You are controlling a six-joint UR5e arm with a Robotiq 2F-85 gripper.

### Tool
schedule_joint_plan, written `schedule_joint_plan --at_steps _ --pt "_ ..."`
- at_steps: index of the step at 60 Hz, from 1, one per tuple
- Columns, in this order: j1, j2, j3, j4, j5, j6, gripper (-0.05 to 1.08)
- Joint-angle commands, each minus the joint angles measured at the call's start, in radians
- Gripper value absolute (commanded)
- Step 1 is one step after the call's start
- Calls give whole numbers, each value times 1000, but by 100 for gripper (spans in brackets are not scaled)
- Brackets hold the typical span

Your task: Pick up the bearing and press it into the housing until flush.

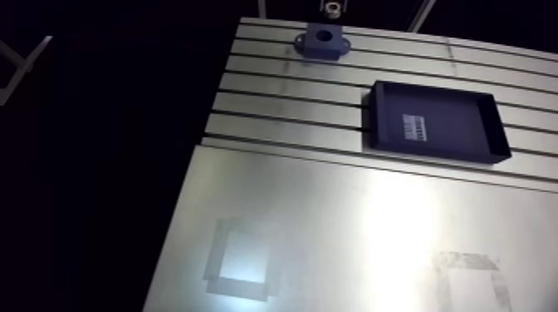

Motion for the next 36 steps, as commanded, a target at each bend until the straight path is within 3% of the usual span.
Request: schedule_joint_plan --at_steps 1,36 --pt "2 8 3 -1 -1 -2 64" --pt "15 30 11 -4 -3 -7 64"
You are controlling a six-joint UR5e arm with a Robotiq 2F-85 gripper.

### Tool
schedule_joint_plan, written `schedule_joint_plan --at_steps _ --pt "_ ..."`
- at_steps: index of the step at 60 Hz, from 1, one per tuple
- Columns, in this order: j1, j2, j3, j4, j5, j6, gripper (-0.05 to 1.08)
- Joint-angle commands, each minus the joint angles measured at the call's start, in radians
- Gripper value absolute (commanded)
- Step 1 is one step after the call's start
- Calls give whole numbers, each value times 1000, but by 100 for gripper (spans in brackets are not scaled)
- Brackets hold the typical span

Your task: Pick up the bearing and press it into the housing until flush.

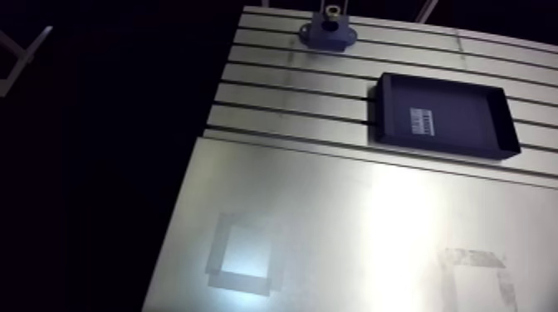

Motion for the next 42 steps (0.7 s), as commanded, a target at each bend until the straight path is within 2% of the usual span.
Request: schedule_joint_plan --at_steps 1,42 --pt "2 3 1 0 0 0 64" --pt "6 11 9 -22 0 -2 64"
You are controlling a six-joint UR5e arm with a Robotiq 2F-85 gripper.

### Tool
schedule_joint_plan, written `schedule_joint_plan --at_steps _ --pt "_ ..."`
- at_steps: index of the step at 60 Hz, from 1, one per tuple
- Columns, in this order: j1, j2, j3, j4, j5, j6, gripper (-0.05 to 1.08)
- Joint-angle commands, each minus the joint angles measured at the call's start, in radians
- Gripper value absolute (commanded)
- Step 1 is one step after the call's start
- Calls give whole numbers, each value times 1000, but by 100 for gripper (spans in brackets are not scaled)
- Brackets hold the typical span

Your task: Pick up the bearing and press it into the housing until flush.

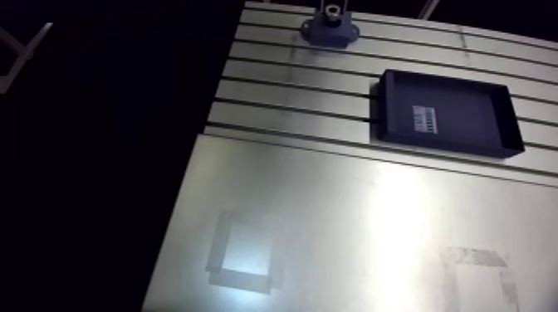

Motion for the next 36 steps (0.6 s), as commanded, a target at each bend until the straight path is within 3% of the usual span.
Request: schedule_joint_plan --at_steps 1,36 --pt "1 1 2 -1 0 0 64" --pt "1 7 4 -3 -1 -2 64"
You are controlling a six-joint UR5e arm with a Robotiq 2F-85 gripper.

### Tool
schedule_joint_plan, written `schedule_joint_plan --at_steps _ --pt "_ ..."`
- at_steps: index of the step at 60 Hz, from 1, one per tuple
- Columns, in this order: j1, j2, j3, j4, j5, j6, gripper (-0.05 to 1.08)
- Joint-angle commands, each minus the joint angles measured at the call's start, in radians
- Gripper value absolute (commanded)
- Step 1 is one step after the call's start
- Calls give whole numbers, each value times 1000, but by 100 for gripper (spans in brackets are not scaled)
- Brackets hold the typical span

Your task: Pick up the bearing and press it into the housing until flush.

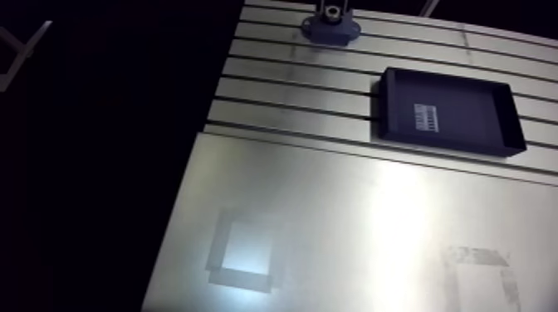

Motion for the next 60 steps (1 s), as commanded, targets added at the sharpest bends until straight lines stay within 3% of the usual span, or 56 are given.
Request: schedule_joint_plan --at_steps 1,60 --pt "0 0 0 0 -1 0 64" --pt "0 2 2 -14 -1 -14 65"
